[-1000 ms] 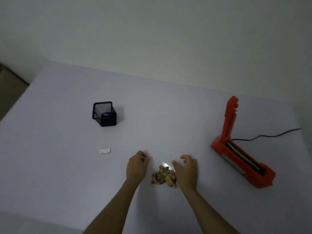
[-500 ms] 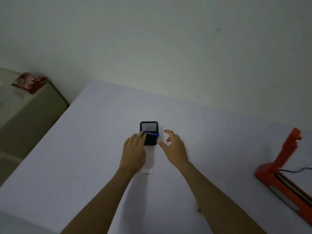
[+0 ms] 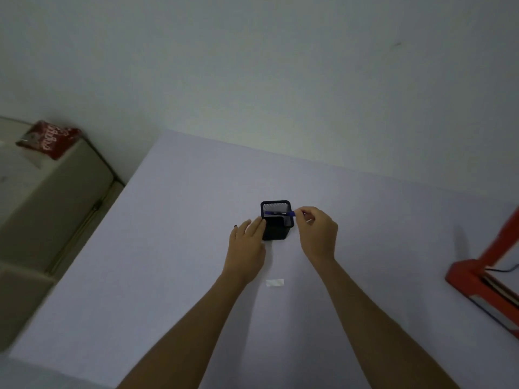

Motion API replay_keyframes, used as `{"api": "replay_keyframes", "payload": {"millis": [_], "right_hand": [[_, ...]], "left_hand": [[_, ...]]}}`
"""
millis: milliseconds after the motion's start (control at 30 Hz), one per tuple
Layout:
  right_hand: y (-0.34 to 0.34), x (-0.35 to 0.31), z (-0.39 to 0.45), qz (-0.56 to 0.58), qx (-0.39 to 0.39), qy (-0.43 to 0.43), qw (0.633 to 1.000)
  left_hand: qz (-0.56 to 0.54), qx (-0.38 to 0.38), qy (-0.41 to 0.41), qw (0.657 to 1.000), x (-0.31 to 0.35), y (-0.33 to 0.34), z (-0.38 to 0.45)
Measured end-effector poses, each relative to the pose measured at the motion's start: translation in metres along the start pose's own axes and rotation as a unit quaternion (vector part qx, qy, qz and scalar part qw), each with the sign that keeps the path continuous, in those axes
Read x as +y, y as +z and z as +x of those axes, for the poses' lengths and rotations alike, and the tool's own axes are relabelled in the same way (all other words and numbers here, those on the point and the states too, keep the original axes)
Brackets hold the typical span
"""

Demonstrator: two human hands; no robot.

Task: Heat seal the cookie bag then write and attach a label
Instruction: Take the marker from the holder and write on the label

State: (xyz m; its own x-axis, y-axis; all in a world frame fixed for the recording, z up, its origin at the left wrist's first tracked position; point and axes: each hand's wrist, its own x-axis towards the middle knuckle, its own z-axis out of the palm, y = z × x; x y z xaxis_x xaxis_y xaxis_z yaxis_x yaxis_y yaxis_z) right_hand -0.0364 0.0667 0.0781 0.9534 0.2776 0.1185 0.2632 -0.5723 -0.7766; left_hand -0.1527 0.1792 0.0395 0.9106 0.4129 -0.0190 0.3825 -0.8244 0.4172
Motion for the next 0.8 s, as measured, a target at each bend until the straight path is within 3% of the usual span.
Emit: {"api": "replay_keyframes", "payload": {"millis": [167,300,500,633,800], "right_hand": [[-0.063,-0.034,-0.014,0.136,0.006,0.092,0.986],[-0.096,-0.051,-0.030,0.254,-0.022,0.154,0.955],[-0.111,-0.069,-0.050,0.446,-0.053,0.243,0.860],[-0.094,-0.082,-0.061,0.428,-0.136,0.248,0.858],[-0.102,-0.085,-0.056,0.400,-0.169,0.235,0.870]], "left_hand": [[-0.066,0.093,0.042,0.993,-0.004,-0.040,0.009],[-0.082,0.117,0.113,0.983,0.002,-0.071,0.011],[-0.068,0.162,0.221,0.959,0.010,-0.089,-0.006],[-0.058,0.175,0.277,0.943,0.027,-0.096,-0.018],[-0.064,0.083,0.268,0.958,0.036,-0.109,-0.031]]}}
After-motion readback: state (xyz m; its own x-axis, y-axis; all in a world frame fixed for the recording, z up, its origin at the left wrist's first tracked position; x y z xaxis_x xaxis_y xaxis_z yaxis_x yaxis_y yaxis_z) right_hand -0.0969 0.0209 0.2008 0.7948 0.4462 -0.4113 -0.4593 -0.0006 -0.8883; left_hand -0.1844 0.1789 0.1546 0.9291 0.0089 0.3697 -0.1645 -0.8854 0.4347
